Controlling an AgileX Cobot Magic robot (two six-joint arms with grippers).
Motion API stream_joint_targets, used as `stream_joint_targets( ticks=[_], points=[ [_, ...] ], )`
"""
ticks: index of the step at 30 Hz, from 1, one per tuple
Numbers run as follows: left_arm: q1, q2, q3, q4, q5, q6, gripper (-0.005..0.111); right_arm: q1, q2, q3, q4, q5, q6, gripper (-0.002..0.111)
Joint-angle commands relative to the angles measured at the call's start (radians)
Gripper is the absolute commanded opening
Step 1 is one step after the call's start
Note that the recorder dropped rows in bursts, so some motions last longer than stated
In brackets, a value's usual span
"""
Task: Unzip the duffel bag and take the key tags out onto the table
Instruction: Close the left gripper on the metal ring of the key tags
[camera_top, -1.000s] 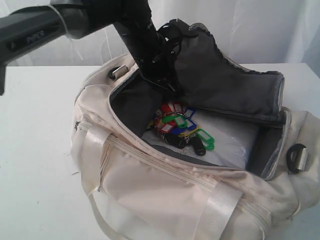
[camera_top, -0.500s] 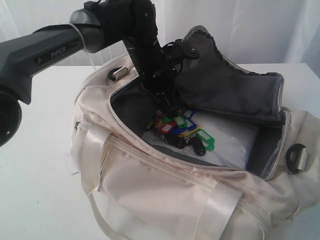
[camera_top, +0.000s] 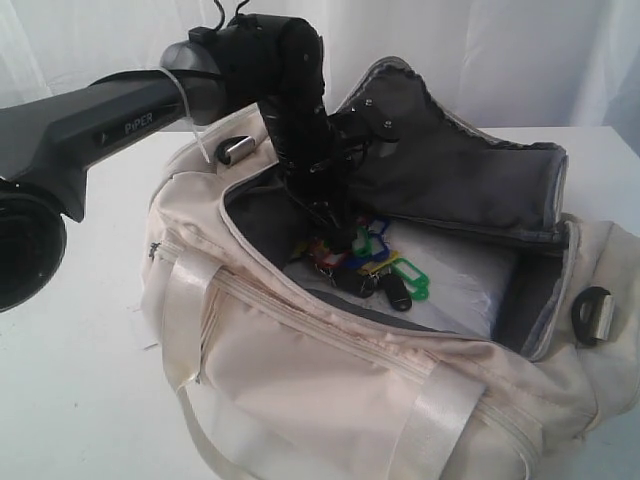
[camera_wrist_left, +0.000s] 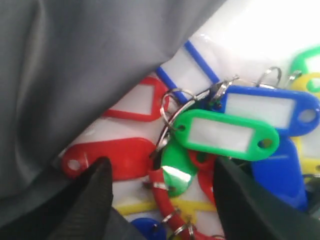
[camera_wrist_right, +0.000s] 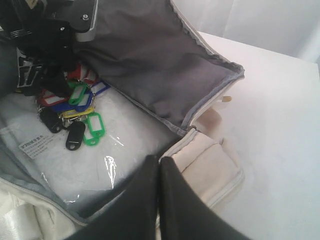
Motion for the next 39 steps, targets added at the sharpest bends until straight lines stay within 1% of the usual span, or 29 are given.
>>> stream_joint_targets(
  ticks=[1,4,6,10,15,20,26,34,39],
  points=[
    [-0.011,-0.013,-0.002,-0.047,0.066,0.005,0.059,-0.006,-0.006,0.002,-0.01,-0.008,0.006,0.0],
    [-0.037,-0.062,-0.002,-0.059,0.078,0.014,0.059,-0.006,-0.006,0.002,-0.01,-0.012,0.006,0.0],
    [-0.068,-0.104,-0.002,-0.059,0.043,0.092,0.059,-0.006,-0.006,0.002,-0.01,-0.012,0.006,0.0],
    [-0.099,-0.132,-0.002,-0.061,0.006,0.096,0.059,-0.006,-0.006,0.002,-0.01,-0.012,0.006,0.0],
    [-0.128,-0.12,0.0,-0.064,0.092,0.057,0.059,-0.006,-0.006,0.002,-0.01,-0.012,0.006,0.0],
    [-0.13,-0.077,0.0,-0.05,0.093,-0.13,0.059,-0.006,-0.006,0.002,-0.01,-0.006,0.006,0.0],
    [-0.13,-0.037,0.0,-0.038,0.081,-0.24,0.059,-0.006,-0.006,0.002,-0.01,-0.004,0.006,0.0],
    [-0.13,0.014,0.0,-0.027,0.069,-0.248,0.059,-0.006,-0.006,0.002,-0.01,-0.002,0.006,0.0],
    [-0.13,0.027,0.0,-0.006,0.074,-0.29,0.059,-0.006,-0.006,0.002,-0.01,-0.002,0.006,0.0]
  ],
)
